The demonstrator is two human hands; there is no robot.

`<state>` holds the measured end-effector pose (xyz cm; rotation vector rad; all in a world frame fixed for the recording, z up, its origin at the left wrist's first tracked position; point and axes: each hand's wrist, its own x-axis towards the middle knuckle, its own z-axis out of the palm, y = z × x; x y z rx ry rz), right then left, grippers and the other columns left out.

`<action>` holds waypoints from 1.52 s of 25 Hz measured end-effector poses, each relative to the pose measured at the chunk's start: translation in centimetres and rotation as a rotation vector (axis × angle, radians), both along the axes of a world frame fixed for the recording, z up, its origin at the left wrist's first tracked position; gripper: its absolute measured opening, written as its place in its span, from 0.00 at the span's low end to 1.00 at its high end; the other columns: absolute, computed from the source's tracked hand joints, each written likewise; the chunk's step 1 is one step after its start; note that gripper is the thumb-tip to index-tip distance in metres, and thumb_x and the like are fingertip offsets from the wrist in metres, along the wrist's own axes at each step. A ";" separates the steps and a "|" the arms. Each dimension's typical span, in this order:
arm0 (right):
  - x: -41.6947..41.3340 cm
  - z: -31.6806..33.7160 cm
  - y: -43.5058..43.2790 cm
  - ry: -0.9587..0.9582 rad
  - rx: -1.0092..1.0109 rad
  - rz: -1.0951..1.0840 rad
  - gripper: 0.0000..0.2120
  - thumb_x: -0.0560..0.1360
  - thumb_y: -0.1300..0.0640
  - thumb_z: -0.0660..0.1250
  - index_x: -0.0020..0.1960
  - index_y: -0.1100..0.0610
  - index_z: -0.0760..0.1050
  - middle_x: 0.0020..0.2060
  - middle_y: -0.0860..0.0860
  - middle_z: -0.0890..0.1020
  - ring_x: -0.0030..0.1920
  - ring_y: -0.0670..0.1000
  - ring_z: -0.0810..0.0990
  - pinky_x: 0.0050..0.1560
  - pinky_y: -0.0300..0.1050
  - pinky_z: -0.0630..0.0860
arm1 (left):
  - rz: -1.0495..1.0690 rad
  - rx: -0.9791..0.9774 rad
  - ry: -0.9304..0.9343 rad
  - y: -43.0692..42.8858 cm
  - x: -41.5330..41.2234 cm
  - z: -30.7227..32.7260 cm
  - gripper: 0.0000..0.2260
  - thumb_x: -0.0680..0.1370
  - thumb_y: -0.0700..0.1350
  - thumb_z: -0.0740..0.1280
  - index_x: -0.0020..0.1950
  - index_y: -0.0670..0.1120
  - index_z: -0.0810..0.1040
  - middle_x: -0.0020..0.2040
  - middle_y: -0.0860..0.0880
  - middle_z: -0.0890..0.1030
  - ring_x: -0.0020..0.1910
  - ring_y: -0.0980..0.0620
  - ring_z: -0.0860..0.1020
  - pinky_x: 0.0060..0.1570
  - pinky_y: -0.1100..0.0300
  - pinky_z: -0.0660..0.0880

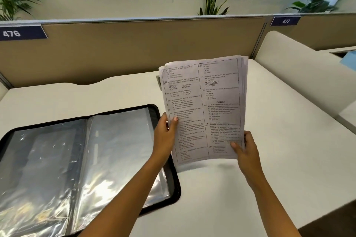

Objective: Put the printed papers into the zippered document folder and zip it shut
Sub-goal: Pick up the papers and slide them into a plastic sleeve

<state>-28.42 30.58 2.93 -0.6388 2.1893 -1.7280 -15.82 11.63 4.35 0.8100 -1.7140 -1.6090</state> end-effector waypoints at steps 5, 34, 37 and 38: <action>-0.9 1.6 -2.3 0.092 -0.066 -0.091 0.10 0.79 0.65 0.60 0.59 0.56 0.68 0.54 0.50 0.77 0.52 0.46 0.77 0.46 0.37 0.79 | 0.091 -0.161 0.143 0.7 -1.5 1.9 0.05 0.81 0.51 0.58 0.52 0.62 0.68 0.51 0.62 0.77 0.47 0.59 0.80 0.41 0.63 0.80; -0.9 1.6 -2.2 0.012 -0.312 -0.279 0.04 0.80 0.62 0.60 0.54 0.58 0.67 0.53 0.50 0.79 0.50 0.49 0.78 0.47 0.37 0.76 | 0.177 -0.086 0.198 4.1 -2.8 0.4 0.06 0.81 0.47 0.54 0.47 0.54 0.70 0.46 0.53 0.79 0.43 0.60 0.79 0.36 0.68 0.76; -0.9 0.7 -1.9 -0.030 -0.286 -0.273 0.05 0.80 0.62 0.60 0.56 0.60 0.68 0.54 0.53 0.79 0.52 0.52 0.78 0.50 0.41 0.77 | 0.157 -0.070 0.164 4.5 -2.5 -0.8 0.07 0.82 0.47 0.55 0.47 0.55 0.70 0.45 0.54 0.79 0.43 0.57 0.79 0.37 0.64 0.78; -1.0 0.5 -1.7 -0.040 -0.270 -0.267 0.06 0.80 0.62 0.60 0.56 0.60 0.68 0.55 0.55 0.79 0.53 0.54 0.78 0.51 0.43 0.78 | 0.153 -0.066 0.157 4.7 -2.4 -1.2 0.08 0.82 0.47 0.55 0.48 0.56 0.71 0.45 0.55 0.79 0.44 0.58 0.79 0.37 0.63 0.78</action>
